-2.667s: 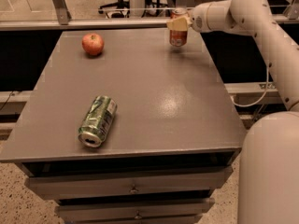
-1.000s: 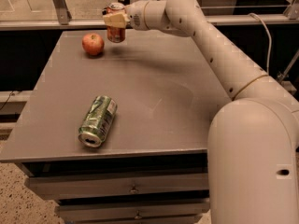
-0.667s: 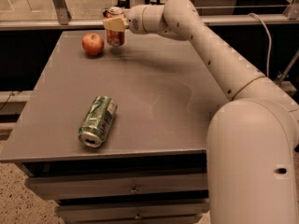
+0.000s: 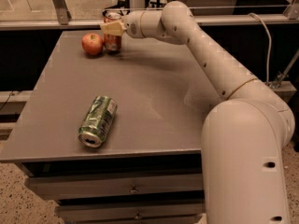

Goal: Move coke can near apple

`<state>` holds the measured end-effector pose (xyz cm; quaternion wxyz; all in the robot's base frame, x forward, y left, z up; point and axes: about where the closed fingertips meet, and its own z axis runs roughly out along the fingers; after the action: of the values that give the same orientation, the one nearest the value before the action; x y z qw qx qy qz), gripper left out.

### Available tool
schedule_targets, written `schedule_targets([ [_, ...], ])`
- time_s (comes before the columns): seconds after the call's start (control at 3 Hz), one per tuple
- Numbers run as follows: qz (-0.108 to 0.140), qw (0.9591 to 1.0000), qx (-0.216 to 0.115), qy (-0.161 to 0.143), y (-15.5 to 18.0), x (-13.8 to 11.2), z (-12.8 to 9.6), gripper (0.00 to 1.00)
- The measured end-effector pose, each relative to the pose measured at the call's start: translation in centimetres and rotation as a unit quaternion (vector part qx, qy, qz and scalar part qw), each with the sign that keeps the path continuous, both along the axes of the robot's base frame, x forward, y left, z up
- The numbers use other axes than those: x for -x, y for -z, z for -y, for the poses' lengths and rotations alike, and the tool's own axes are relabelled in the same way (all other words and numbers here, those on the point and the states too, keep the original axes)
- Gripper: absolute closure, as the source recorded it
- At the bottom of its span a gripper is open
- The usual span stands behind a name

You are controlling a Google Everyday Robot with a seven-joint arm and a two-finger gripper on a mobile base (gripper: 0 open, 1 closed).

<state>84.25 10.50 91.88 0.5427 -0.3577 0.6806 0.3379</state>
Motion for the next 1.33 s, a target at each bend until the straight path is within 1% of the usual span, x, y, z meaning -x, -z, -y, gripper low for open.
schedule_targets([
  [0.67, -0.006, 1.0000, -0.003, -0.004, 0.4, 0.1, 0.4, 0.07],
  [1.0, -0.010, 0.9999, -0.003, -0.003, 0.5, 0.4, 0.9, 0.00],
  [1.33, -0.014, 0.9999, -0.006, 0.001, 0.3, 1.2, 4.2, 0.00],
])
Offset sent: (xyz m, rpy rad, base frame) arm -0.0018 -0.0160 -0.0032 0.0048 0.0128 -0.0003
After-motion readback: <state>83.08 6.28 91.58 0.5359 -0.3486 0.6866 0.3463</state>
